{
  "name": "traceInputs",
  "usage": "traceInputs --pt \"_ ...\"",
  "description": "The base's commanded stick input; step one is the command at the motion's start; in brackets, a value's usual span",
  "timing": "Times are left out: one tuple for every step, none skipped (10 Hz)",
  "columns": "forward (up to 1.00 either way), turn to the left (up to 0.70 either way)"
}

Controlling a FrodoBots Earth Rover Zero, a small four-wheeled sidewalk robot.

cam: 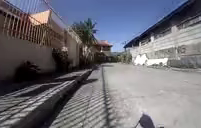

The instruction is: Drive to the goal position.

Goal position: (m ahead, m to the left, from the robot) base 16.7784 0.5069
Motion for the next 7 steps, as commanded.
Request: traceInputs --pt "0.70 -0.03" --pt "0.70 -0.11" --pt "0.70 -0.30" --pt "0.70 -0.35" --pt "0.70 -0.35" --pt "0.70 -0.27" --pt "0.70 -0.16"
